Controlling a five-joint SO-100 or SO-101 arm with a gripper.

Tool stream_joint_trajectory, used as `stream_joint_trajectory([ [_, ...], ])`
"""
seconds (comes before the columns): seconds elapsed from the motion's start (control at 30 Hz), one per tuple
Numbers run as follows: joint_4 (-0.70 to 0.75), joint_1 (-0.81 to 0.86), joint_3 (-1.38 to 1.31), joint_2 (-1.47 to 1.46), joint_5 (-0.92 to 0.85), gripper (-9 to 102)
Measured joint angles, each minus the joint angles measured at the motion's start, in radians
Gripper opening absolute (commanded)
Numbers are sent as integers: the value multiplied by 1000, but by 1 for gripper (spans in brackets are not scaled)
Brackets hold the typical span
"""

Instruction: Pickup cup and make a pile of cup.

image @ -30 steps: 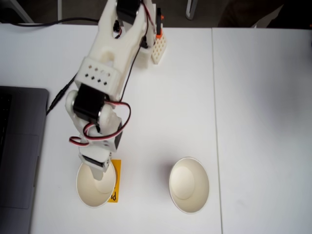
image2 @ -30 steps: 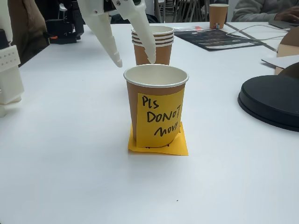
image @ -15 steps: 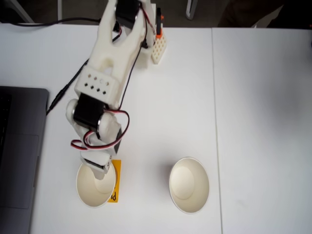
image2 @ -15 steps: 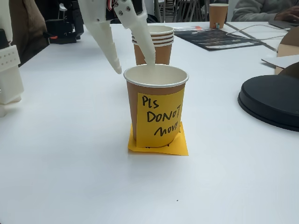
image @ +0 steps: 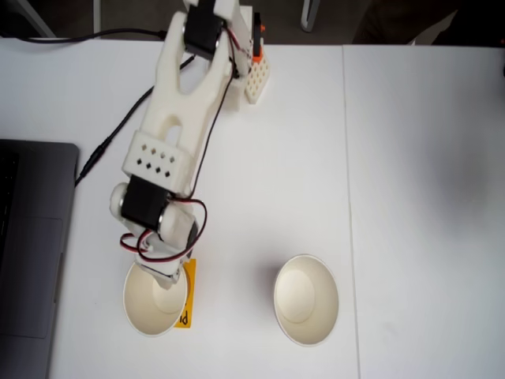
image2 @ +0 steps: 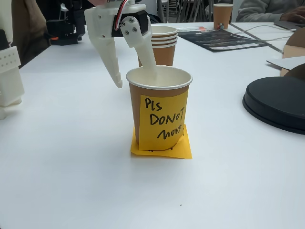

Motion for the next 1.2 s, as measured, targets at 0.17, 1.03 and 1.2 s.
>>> stream_joint_trajectory([
  [0.17,0,0,-98,-74,2,23],
  [1.03,-52,0,-160,-167,2,22],
  [1.2,-84,18,-160,-167,2,22],
])
